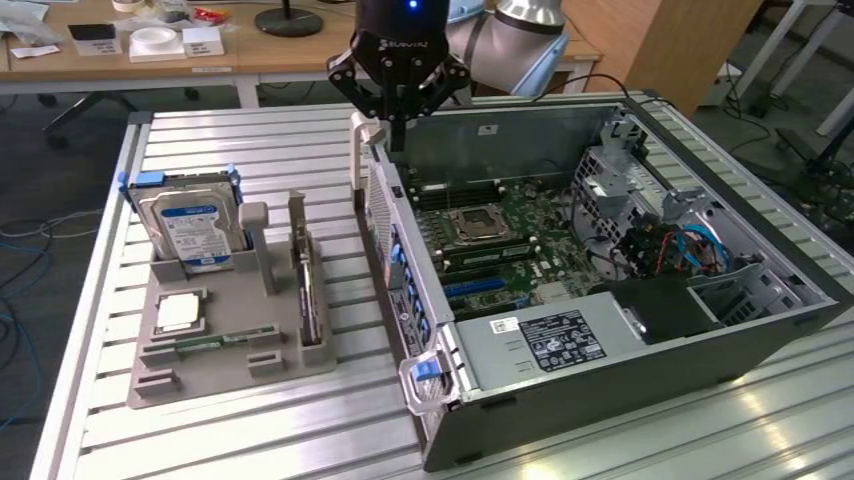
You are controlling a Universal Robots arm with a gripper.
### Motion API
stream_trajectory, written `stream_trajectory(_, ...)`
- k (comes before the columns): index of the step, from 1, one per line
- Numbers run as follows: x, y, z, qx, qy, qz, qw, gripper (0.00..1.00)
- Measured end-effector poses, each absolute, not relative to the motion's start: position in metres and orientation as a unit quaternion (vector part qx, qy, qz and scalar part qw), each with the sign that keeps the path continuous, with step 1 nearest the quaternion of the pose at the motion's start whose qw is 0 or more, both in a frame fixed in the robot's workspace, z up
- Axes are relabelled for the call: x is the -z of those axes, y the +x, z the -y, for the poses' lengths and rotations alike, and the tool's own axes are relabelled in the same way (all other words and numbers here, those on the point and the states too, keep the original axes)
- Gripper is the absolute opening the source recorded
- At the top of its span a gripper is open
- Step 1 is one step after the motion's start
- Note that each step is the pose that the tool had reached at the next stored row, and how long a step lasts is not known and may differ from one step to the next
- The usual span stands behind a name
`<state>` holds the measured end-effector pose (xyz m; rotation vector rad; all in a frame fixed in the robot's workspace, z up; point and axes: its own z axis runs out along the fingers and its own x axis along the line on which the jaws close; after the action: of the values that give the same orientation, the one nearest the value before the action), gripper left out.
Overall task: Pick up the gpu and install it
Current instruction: 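Reach for the gpu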
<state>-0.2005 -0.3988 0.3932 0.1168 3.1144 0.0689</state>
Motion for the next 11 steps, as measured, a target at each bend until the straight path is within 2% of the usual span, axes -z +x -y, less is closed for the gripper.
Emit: stream_trajectory(11, -0.393, -0.222, 0.399, -0.022, 0.037, -0.999, 0.012, 0.11)
